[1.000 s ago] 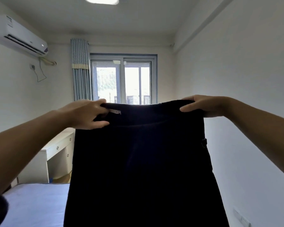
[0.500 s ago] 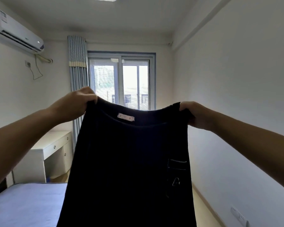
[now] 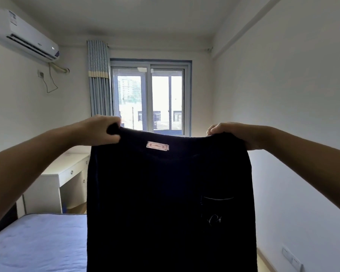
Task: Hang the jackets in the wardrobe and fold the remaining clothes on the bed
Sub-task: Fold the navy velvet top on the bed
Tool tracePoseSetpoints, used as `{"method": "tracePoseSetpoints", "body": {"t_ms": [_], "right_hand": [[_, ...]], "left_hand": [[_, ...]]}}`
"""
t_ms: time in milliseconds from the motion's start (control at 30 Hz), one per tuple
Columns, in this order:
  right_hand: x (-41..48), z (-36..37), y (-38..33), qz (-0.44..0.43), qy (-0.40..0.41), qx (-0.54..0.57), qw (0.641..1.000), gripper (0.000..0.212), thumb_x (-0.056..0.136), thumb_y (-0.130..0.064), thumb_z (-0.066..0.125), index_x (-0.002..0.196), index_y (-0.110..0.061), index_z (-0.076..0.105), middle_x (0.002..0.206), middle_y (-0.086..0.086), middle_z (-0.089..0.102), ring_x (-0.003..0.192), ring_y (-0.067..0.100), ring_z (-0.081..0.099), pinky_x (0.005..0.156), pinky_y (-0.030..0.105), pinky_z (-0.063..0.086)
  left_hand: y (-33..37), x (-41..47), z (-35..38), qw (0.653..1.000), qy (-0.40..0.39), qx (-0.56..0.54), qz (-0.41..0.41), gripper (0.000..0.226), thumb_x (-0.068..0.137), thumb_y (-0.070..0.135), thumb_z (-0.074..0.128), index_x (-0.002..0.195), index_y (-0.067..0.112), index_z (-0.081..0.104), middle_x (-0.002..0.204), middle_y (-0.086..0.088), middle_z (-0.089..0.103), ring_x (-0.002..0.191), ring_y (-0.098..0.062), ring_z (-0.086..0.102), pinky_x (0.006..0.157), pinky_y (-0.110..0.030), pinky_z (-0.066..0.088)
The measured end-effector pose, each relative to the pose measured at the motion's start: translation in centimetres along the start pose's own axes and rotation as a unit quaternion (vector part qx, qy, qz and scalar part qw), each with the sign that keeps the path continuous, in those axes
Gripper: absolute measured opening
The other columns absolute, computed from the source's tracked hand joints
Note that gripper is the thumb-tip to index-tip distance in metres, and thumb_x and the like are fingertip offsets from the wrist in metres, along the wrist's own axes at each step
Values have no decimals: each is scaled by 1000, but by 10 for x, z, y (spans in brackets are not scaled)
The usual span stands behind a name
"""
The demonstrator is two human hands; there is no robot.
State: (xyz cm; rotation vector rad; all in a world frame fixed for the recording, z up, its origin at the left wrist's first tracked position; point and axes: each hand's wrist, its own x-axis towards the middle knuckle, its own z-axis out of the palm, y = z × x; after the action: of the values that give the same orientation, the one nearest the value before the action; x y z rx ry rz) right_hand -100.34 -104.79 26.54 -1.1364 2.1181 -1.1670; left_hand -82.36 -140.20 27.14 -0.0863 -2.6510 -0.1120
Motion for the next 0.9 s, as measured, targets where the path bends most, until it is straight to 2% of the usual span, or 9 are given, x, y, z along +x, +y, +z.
{"method": "tracePoseSetpoints", "body": {"t_ms": [133,233,333,433,500,633,767,833,900], "right_hand": [[-2,5,4,-112,18,-64,992,22,92,-26,59,113,-21,59,82,-6,62,71,7,62,61,18,49],[-8,1,8,-162,2,-120,980,14,86,-16,67,99,-18,62,82,-13,64,74,4,62,65,15,49],[-8,-6,6,-158,70,-385,906,20,81,-22,75,81,-29,57,71,-27,58,65,-6,53,60,9,41],[-6,-16,9,-136,104,-484,858,32,80,-15,73,69,-32,48,65,-29,55,63,-7,50,57,9,38],[-5,-19,17,-150,163,-434,873,37,79,-1,65,64,-28,45,57,-18,53,57,-4,48,55,15,35],[1,-14,26,-237,299,-151,912,33,80,13,46,74,-19,49,57,-15,49,48,-1,42,48,12,34],[14,-12,29,-178,321,-63,928,40,88,10,41,99,-25,56,88,-2,61,70,7,57,59,15,45],[19,-13,30,-159,374,-103,908,34,88,7,44,101,-20,60,89,-4,63,82,15,59,70,22,46],[21,-10,25,-182,448,-116,867,25,89,2,46,95,-18,59,80,-8,59,77,13,56,69,19,43]], "left_hand": [[-8,0,12,994,15,99,35,34,81,4,63,67,25,39,73,3,48,61,-9,44,56,-20,30],[-22,-1,15,993,112,43,6,37,81,-2,61,70,27,40,66,3,48,57,-9,43,53,-21,31],[-23,4,15,991,135,-11,-13,32,85,1,56,84,31,43,69,1,52,58,-10,45,53,-22,36],[-15,8,20,991,119,-63,-14,31,90,5,47,97,34,39,81,-5,54,64,-17,51,55,-26,41],[-9,9,26,989,127,-71,-10,30,92,5,43,109,30,39,91,-7,56,74,-24,56,62,-31,44],[-3,6,21,996,53,-71,-5,31,96,9,50,125,20,46,106,4,57,93,-13,57,76,-18,42],[-3,-3,11,982,-15,-178,-68,11,91,10,60,93,19,67,87,-5,70,85,-19,66,73,-21,47],[2,-6,16,934,66,-332,-117,11,92,17,61,91,25,69,84,1,73,81,-12,69,71,-20,49],[9,-5,26,896,232,-353,-138,9,93,24,60,86,25,66,80,6,70,75,-12,65,68,-21,47]]}}
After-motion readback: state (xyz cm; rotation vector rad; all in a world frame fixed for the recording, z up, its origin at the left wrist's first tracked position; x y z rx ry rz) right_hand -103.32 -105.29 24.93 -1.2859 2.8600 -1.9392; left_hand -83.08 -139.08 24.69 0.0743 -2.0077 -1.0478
